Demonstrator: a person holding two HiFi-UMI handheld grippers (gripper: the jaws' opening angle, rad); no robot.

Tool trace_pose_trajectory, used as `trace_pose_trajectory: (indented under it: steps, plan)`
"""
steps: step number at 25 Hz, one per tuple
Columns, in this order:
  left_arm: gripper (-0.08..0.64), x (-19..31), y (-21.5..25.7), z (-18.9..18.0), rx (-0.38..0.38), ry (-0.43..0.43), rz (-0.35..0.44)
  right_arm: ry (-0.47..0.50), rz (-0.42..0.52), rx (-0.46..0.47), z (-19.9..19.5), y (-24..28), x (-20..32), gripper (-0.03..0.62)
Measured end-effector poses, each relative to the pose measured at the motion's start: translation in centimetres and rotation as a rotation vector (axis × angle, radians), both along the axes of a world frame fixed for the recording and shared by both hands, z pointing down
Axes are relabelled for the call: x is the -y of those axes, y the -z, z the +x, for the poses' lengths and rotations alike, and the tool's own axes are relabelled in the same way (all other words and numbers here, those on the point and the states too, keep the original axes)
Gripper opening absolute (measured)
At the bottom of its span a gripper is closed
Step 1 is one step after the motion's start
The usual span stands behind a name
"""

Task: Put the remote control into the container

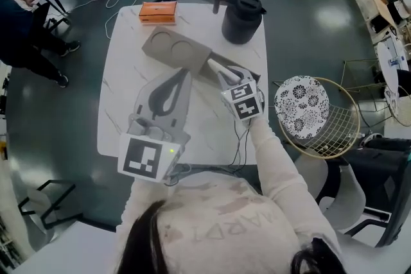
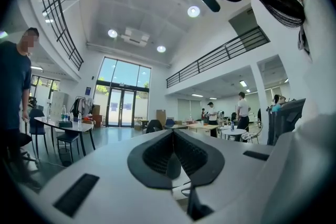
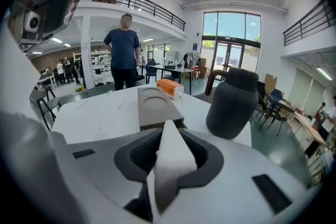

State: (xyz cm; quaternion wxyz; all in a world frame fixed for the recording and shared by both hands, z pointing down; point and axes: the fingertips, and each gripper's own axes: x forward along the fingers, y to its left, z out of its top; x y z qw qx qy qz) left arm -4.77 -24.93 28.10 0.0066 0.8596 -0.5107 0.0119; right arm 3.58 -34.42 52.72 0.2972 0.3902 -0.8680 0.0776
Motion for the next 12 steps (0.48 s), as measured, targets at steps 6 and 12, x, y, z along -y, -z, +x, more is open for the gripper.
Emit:
trace_pose_trajectory:
  steps: [6, 12]
  plan:
    - [0.014, 1.4, -0.6, -0.7, -0.002, 0.003, -0.018, 0.085, 0.021, -0.115, -1.1, -1.4, 0.9, 0.091]
    - [0.014, 2.6, -1.1, -0.9, -0.007, -0.002, -0.031, 0.134, 0.041, -0.177, -1.3, -2.2, 1.6, 0.091]
